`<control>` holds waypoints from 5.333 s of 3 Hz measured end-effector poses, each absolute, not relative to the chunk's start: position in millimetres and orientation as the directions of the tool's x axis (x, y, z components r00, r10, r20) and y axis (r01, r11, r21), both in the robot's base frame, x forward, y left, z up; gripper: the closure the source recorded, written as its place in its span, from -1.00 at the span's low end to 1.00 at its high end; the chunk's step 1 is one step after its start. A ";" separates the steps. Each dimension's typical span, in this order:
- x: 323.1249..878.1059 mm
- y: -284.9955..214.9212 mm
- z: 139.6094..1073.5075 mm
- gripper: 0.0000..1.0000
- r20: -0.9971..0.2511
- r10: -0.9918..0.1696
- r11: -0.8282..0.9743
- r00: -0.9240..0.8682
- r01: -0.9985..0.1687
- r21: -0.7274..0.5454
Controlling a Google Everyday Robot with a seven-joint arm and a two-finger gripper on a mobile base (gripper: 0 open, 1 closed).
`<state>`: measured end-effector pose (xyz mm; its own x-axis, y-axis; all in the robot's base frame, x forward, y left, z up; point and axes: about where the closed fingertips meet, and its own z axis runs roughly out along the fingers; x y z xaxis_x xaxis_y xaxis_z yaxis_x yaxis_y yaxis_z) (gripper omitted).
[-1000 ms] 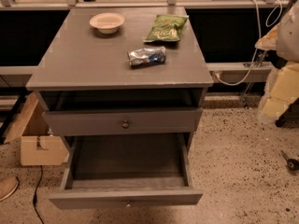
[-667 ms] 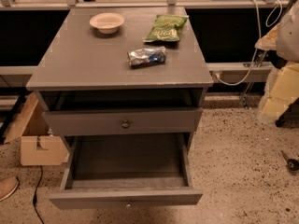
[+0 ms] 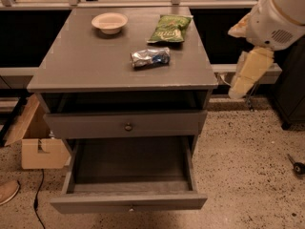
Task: Place redbull can into middle drawer
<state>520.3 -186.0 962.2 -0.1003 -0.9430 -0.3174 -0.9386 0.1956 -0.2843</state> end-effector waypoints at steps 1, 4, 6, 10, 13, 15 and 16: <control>564.8 -165.0 946.1 -1.00 -0.398 -0.916 0.179 -0.058 -0.945 -0.274; 631.3 -110.3 921.4 -1.00 -0.396 -0.917 0.072 0.047 -0.957 -0.281; 675.6 -58.2 905.6 -1.00 -0.327 -0.935 -0.028 0.139 -0.947 -0.321; 709.4 -13.8 845.3 -0.70 -0.297 -0.945 -0.095 0.137 -0.984 -0.150; 713.9 -10.0 830.1 0.69 -0.320 -0.941 -0.081 0.110 -0.991 -0.102; 677.3 -68.7 852.7 1.00 -0.433 -0.901 0.095 -0.026 -0.986 -0.139; 627.7 -133.4 850.7 1.00 -0.424 -0.882 0.275 -0.206 -0.955 -0.110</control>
Offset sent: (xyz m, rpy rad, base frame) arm 0.1142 0.0790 -0.0474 0.1459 0.0285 0.1651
